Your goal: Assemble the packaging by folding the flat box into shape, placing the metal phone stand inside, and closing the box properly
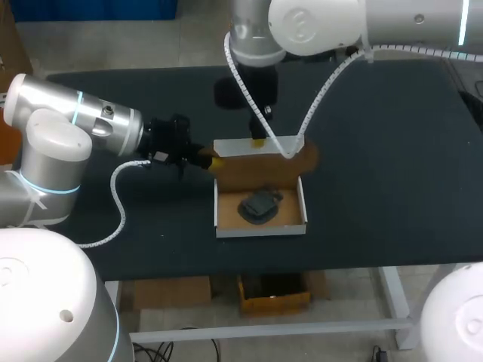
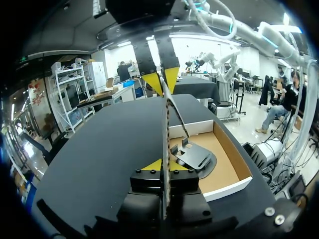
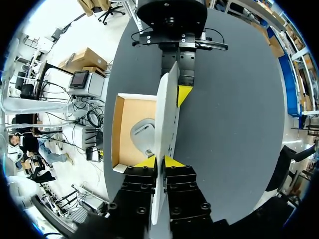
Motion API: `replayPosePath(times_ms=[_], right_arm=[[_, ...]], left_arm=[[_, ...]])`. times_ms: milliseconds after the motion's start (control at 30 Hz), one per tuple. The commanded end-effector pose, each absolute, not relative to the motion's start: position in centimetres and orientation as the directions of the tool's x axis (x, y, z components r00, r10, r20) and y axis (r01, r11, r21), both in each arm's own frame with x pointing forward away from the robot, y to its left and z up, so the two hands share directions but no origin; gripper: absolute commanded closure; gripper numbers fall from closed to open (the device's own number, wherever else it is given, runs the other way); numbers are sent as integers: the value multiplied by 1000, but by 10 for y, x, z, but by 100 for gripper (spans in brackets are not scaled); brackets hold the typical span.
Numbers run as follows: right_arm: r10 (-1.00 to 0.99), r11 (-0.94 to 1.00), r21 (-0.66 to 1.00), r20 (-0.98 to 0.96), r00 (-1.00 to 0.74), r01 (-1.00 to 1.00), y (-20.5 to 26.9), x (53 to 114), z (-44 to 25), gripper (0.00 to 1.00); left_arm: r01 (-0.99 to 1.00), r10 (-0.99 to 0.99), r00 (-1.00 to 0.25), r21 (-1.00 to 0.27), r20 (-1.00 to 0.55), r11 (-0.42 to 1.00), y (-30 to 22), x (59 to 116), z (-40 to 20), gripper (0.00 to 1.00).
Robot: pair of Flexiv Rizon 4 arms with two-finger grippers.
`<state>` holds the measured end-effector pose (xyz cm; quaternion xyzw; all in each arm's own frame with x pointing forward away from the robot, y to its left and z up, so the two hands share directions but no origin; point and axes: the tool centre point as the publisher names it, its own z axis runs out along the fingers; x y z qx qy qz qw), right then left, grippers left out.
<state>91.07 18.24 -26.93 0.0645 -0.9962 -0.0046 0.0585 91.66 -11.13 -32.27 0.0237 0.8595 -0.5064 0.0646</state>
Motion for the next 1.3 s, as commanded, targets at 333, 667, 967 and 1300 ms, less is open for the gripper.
replayPosePath(times_ms=[333,667,967,1300], right_arm=[[-132,990,52,81,-988,-128,182,909,-258,0],[-126,989,84,47,-991,-122,175,921,-240,0],[-74,992,108,24,-997,-71,165,945,-222,0],[71,993,92,26,-997,73,157,974,-214,0]], left_arm=[[107,-24,-990,-868,-136,484,-113,917,-321,100],[107,-24,-990,-868,-136,484,-113,917,-321,100],[107,-24,-990,-868,-136,484,-113,917,-321,100],[107,-24,-990,-868,-136,484,-113,917,-321,100]])
